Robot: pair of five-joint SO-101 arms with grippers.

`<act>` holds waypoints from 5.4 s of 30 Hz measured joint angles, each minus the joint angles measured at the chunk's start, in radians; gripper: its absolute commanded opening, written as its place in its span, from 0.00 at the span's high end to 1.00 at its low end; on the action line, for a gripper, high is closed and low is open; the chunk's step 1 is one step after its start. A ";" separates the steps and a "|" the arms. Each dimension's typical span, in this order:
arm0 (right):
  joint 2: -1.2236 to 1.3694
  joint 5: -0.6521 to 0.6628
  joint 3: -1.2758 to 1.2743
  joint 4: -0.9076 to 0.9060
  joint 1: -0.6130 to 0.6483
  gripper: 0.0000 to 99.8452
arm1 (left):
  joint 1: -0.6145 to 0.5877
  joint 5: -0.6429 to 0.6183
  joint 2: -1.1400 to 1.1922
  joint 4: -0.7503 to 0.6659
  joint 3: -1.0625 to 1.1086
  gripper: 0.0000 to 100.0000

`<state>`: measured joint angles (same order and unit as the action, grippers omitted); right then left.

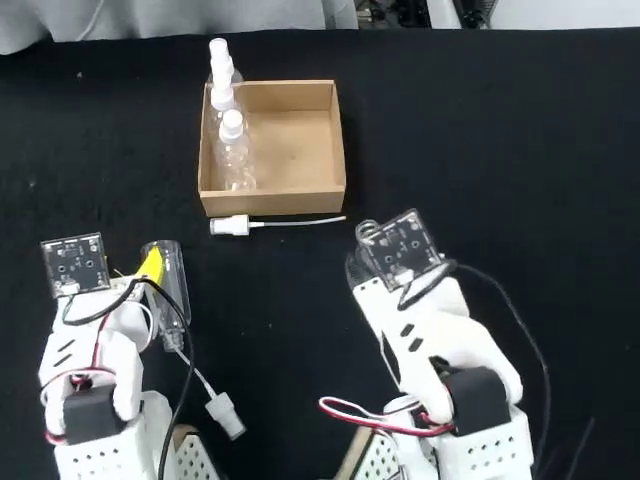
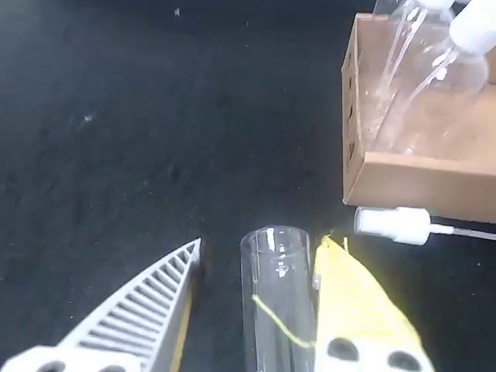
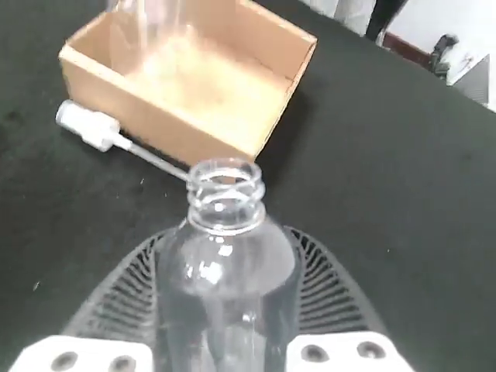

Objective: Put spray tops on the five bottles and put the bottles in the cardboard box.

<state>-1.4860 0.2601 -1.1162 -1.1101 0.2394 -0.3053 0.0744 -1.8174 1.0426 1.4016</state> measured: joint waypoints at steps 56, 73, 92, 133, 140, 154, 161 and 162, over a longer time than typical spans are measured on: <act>-0.015 -0.054 -0.069 0.114 -0.135 0.95 | 0.285 0.767 0.862 0.502 -0.496 0.77; -0.015 -0.054 -0.135 0.235 -0.249 0.95 | 0.460 1.122 0.853 0.494 -0.388 0.68; -0.015 -0.054 -0.135 0.235 -0.249 0.95 | 0.783 1.082 0.853 0.344 -0.213 0.68; -0.015 -0.054 -0.135 0.235 -0.249 0.95 | 1.000 0.835 0.870 0.098 -0.026 0.79; -0.015 -0.054 -0.135 0.235 -0.249 0.95 | 1.010 0.832 0.870 0.103 -0.023 0.92; -0.015 -0.054 -0.135 0.235 -0.249 0.95 | 1.010 0.830 0.870 0.106 -0.025 0.94; -0.015 -0.054 -0.135 0.235 -0.249 0.95 | 1.002 0.829 0.870 0.250 -0.157 0.94; -0.015 -0.054 -0.135 0.235 -0.249 0.95 | 1.002 0.829 0.870 0.269 -0.176 0.94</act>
<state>-1.5014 0.2064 -1.2513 -0.8753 -0.0092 0.6966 0.9030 -0.9475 1.3111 1.2252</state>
